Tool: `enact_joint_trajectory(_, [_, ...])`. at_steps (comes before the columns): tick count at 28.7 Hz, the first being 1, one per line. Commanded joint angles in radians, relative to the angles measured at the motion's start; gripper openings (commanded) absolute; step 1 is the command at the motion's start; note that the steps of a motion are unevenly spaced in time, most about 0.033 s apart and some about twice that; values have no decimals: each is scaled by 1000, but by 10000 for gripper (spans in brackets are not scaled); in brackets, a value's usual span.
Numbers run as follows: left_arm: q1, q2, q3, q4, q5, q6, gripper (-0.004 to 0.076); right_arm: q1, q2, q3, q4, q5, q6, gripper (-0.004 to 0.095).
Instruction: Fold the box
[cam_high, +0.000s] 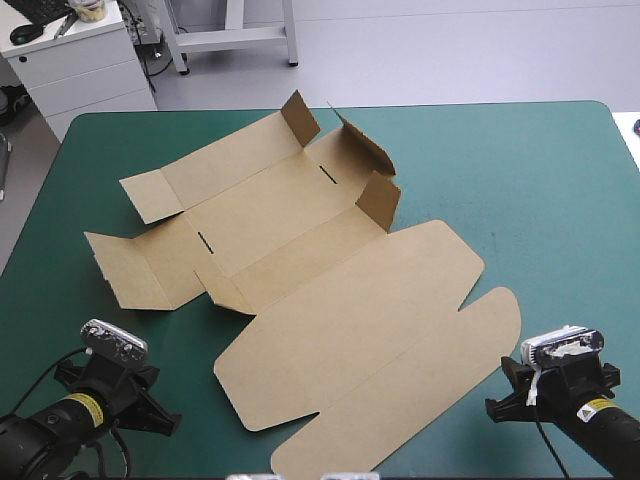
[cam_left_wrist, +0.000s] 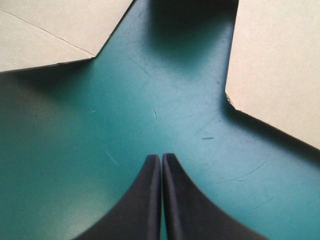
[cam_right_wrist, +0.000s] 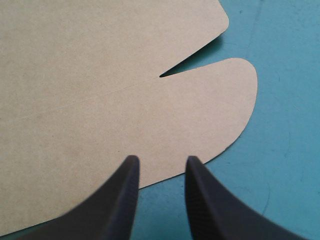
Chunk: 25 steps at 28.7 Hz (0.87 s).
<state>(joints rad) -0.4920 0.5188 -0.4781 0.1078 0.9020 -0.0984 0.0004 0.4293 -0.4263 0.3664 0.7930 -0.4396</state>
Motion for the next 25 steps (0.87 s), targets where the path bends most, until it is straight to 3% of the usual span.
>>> enact_joint_trajectory(1, [3, 3, -27, 0, -50, -2, -10, 4, 4, -25, 32, -49, -9, 581])
enact_joint_trajectory(3, [3, 3, -27, 0, -50, -2, -10, 4, 4, -25, 31, -49, -9, 749])
enact_joint_trajectory(5, [3, 3, -27, 0, -50, -2, -10, 4, 4, -25, 30, -41, -9, 837])
enact_joint_trajectory(17, [3, 3, -27, 0, -50, -2, -10, 4, 60, -177, 26, 83, -5, 836])
enact_joint_trajectory(25, [3, 3, -27, 0, -50, -2, -10, 4, 348, -474, 30, 200, -11, 836])
